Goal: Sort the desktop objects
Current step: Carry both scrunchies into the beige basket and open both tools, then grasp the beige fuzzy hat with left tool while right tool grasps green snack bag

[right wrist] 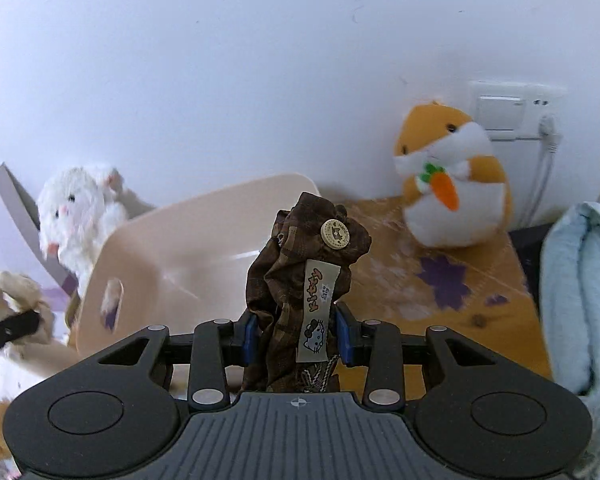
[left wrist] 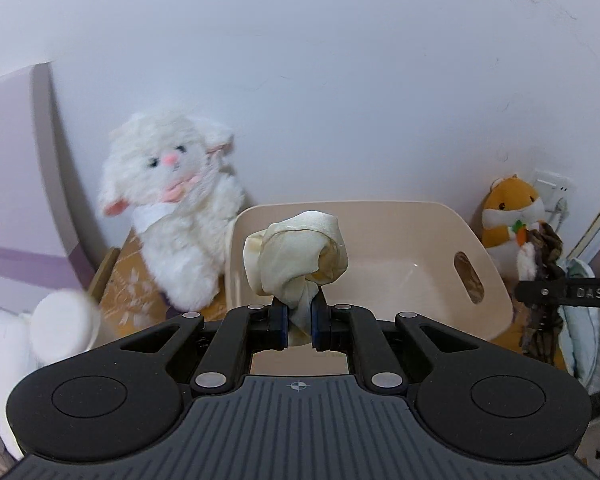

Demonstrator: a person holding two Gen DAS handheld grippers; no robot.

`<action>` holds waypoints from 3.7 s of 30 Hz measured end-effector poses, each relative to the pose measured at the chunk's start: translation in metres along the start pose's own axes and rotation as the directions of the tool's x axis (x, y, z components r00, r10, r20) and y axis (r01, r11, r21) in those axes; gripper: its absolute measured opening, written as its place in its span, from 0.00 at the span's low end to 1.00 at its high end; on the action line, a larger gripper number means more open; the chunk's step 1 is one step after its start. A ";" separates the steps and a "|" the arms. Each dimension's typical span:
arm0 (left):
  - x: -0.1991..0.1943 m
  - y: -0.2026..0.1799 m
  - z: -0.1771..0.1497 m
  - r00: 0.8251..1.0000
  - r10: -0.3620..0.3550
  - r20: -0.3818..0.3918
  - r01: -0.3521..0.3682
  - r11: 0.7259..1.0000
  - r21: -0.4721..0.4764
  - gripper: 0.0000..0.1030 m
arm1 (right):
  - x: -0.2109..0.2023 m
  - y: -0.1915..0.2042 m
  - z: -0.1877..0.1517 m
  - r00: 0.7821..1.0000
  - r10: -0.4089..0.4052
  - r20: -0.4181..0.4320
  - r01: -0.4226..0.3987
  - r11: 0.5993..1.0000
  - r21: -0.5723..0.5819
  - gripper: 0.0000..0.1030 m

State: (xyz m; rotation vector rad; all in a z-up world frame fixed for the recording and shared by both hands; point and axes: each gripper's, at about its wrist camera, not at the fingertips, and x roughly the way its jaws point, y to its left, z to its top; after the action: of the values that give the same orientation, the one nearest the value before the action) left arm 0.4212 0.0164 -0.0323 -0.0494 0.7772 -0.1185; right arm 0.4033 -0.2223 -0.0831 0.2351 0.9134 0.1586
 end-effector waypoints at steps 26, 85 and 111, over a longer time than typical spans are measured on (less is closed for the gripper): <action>0.124 -0.020 -0.015 0.934 0.086 -0.347 -0.073 0.996 0.049 0.66 | 0.114 0.045 0.009 0.985 -0.079 -0.155 0.051 0.983 -0.179 0.49; 0.044 0.058 -0.132 0.895 -0.065 -0.441 0.093 0.995 0.041 0.77 | 0.019 0.050 -0.170 0.994 0.016 -0.105 -0.067 0.863 -0.501 1.00; 0.040 0.059 -0.141 0.915 -0.067 -0.397 0.118 0.987 0.107 0.41 | 0.020 0.033 -0.166 0.981 0.115 -0.155 -0.169 0.900 -0.403 0.53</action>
State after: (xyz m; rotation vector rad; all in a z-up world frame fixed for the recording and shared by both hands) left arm 0.3556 0.0699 -0.1653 0.0634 1.1686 -0.2749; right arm 0.2815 -0.1637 -0.1869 -0.1071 0.9667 0.5031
